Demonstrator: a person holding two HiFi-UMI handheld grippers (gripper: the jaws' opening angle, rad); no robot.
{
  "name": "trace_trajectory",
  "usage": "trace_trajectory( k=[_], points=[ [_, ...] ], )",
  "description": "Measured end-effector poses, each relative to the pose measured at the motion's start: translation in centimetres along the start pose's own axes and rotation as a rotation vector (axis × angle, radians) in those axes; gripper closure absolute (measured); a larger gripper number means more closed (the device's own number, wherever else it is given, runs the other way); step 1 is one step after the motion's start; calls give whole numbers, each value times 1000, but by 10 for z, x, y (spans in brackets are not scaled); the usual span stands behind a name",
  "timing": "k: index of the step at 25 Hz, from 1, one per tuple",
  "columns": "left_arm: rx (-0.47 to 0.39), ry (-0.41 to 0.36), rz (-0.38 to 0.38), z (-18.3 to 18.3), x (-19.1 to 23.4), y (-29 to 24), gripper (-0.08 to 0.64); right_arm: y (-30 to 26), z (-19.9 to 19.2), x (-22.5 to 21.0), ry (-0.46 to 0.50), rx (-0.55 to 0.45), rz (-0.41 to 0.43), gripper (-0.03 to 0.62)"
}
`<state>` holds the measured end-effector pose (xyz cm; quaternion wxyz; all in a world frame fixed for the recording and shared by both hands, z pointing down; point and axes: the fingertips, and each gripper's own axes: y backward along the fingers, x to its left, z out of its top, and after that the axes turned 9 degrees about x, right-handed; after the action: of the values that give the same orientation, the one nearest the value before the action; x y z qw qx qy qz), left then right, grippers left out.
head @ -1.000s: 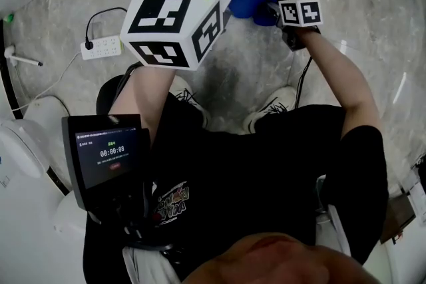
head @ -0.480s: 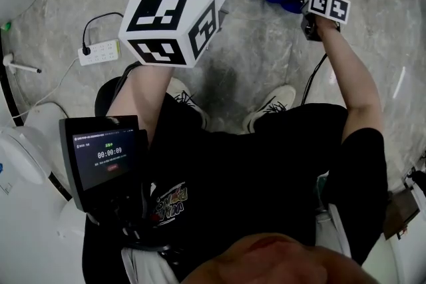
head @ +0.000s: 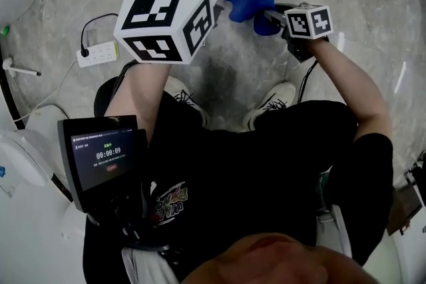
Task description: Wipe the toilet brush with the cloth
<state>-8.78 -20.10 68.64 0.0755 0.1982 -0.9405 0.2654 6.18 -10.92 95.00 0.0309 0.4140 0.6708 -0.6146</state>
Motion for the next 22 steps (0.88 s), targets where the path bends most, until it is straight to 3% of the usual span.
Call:
trace_trajectory(
  k=[4, 8, 11, 22],
  points=[
    [1, -16, -8, 1, -3, 0, 391, -30, 14, 19, -43, 27, 4, 526],
    [4, -9, -2, 0, -2, -1, 390, -40, 51, -14, -128, -51, -86, 527],
    [4, -14, 7, -1, 3, 0, 391, -30, 68, -24, -178, -121, -83, 528],
    [8, -28, -6, -3, 0, 1, 390, 47, 105, 28, -45, -325, 4, 526]
  ],
)
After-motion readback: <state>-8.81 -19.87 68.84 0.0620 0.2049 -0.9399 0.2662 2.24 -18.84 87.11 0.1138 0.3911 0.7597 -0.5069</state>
